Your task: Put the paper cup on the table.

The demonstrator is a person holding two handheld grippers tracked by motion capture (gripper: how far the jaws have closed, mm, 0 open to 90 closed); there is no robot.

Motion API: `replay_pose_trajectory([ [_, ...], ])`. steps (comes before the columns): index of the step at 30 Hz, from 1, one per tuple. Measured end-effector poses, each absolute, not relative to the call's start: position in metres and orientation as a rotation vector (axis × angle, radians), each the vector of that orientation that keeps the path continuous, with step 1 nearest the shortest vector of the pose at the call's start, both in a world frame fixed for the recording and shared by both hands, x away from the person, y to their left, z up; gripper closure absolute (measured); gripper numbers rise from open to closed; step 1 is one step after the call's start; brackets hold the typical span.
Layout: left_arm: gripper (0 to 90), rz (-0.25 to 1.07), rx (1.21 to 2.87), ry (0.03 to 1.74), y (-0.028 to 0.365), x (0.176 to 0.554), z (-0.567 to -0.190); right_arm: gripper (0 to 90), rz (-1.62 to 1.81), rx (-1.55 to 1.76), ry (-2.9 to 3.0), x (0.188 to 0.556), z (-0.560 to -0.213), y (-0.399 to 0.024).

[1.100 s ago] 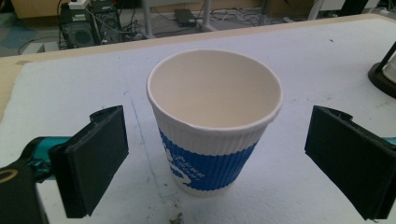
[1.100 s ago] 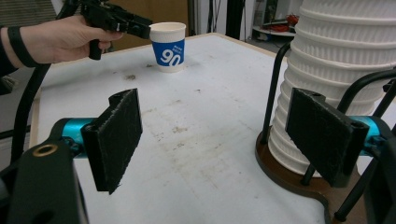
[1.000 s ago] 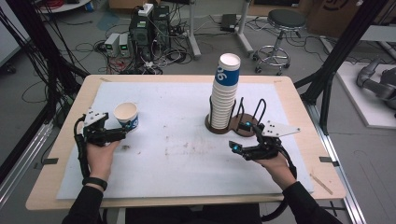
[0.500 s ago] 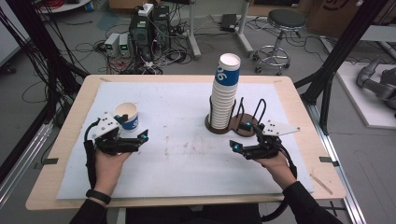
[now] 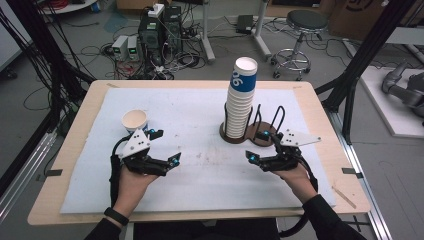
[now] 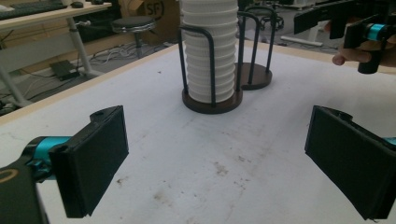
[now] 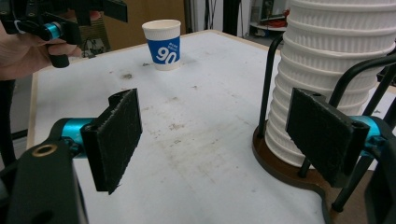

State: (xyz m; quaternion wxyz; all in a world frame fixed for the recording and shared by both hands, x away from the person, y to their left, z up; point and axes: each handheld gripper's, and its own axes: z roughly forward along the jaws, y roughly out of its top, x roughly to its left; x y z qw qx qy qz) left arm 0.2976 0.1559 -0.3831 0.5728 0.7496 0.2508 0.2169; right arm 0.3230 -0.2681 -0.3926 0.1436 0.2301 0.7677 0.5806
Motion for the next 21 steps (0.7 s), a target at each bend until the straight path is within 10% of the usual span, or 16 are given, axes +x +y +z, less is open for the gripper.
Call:
replay_pose_trajectory([
  [21,6.0,0.487,1.773,0.584,0.1531,0.2958,-0.3849,19.1,1.675,0.655,2.207,0.3213,-0.3912,-0.2692],
])
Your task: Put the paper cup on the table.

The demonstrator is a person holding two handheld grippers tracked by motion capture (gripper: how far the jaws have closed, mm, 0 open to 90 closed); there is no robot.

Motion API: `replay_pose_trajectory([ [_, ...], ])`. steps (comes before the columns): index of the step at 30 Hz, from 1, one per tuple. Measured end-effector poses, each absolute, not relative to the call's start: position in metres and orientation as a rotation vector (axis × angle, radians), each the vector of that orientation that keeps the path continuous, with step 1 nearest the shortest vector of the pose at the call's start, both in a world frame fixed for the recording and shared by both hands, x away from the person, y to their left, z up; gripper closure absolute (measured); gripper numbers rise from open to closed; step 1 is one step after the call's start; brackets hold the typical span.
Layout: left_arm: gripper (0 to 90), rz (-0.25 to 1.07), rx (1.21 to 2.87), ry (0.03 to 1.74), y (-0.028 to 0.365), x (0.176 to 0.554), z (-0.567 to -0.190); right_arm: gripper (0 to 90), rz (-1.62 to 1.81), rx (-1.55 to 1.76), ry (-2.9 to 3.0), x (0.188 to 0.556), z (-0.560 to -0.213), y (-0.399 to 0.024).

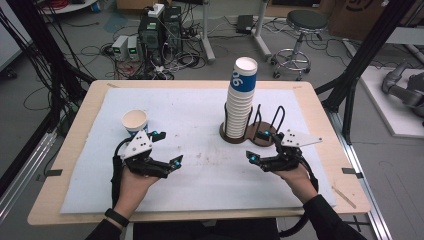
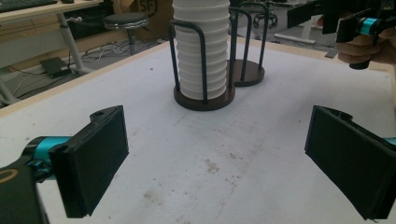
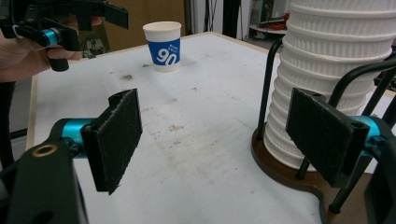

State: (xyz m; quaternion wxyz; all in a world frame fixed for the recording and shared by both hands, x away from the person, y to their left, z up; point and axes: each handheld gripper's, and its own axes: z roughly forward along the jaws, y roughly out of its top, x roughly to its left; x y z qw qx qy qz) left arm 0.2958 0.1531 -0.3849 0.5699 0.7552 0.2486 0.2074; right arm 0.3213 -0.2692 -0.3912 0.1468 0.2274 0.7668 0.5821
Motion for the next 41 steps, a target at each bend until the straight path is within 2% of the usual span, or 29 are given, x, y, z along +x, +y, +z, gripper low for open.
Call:
replay_pose_trajectory([
  [41,6.0,0.507,1.808,0.602,0.1506,0.2977,-0.3933,19.0,1.666,0.671,2.209,0.3242,-0.3928,-0.2706],
])
